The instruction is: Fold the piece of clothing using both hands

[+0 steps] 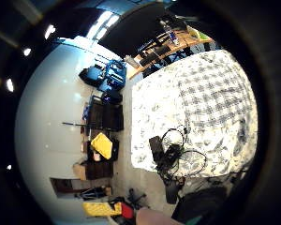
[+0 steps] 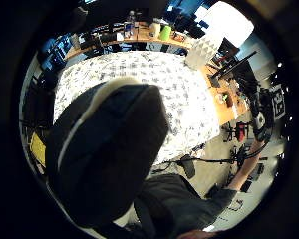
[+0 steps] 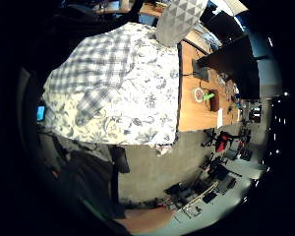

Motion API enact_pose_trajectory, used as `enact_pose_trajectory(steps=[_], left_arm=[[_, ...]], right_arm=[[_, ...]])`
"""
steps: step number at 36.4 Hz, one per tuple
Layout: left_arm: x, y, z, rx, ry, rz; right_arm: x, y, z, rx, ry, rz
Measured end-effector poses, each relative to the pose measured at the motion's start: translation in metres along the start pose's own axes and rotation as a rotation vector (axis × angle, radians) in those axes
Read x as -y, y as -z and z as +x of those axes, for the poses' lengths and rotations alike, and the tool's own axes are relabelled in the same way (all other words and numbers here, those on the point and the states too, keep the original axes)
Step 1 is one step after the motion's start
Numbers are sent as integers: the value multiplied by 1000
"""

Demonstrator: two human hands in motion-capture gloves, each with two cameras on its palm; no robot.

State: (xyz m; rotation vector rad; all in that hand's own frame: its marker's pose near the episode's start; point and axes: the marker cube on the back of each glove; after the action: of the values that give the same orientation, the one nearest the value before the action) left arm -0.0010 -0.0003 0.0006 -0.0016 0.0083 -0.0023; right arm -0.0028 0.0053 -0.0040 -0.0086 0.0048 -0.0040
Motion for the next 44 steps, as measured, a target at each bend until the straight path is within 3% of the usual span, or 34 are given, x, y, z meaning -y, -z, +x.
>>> enact_pose_trajectory(steps=[5,11,28,35,41,44], left_arm=[[-1,-4,-4,-18,15,-11],[-6,-14,-12,-16,37,-46],[4,-27,-25,-121,81,-145],[2,-64,-9,-243,2,-285],[-2,-97,21,-243,-141,-348],[-5,-134,43,-205,-230,-475]], right_arm=[[-12,5,-5,1,1,-58],[-26,19,-22,-25,36,-23],[-23,25,-4,-136,-16,-68],[-21,16,9,-157,-35,-105],[-12,-5,16,-156,-35,-140],[2,-23,24,-155,-43,-159]])
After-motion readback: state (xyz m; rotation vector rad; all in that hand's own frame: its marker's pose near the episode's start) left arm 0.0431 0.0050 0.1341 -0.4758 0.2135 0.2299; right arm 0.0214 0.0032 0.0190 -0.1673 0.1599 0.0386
